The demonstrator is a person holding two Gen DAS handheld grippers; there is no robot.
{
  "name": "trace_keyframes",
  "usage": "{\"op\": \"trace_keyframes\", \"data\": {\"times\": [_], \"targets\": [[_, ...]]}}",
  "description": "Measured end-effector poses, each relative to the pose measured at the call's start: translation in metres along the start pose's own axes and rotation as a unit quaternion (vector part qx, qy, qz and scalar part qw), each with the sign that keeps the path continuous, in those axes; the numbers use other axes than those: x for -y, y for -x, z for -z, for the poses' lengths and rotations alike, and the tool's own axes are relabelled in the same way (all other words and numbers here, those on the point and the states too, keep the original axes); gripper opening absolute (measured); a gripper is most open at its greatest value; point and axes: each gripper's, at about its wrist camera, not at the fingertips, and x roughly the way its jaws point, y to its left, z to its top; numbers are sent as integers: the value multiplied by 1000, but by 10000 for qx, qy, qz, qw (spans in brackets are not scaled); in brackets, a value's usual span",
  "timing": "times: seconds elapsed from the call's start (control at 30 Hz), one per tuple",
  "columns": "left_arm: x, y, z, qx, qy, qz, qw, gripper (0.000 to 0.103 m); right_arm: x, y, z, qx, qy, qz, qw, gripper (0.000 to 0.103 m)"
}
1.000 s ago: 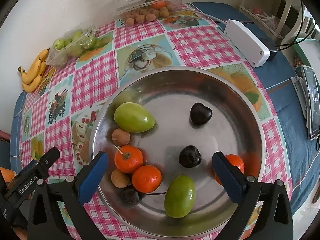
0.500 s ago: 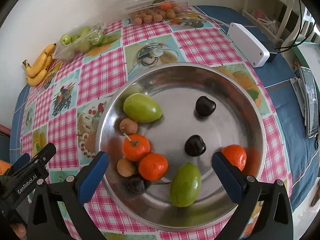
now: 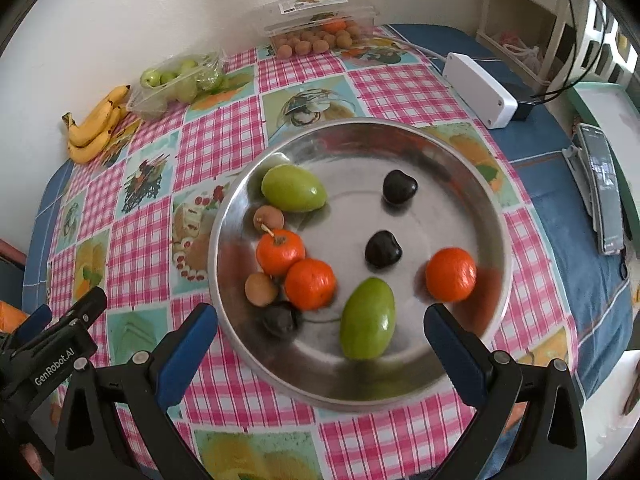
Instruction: Organize fruits
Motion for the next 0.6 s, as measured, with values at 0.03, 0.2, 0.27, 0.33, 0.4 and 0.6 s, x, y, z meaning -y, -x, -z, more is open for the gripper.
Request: {"op": "trace_keyframes", "data": {"times": [0.03, 0.2, 0.27, 0.33, 0.4, 0.6], "targets": [[0, 3, 3, 8, -17, 4, 10000, 103, 0, 2, 2, 16, 2, 4, 10000, 103], [-4, 16, 12, 72, -42, 24, 10000, 103, 3, 11, 16, 107, 41, -13, 9999, 103], [-6, 20, 16, 102, -46, 51, 9999, 103, 3, 14, 21, 119, 79, -12, 9999, 103], [-8, 25, 21, 128, -34, 69, 9999, 103, 4, 16, 24, 144, 100, -2, 9998, 103], [-10, 29, 25, 149, -15, 101, 9998, 103, 4, 20, 28, 178, 134, 28, 9997, 103], [-14, 33, 35, 133, -64, 31, 9999, 103, 5, 27, 32, 269, 142, 38, 9995, 103]]}}
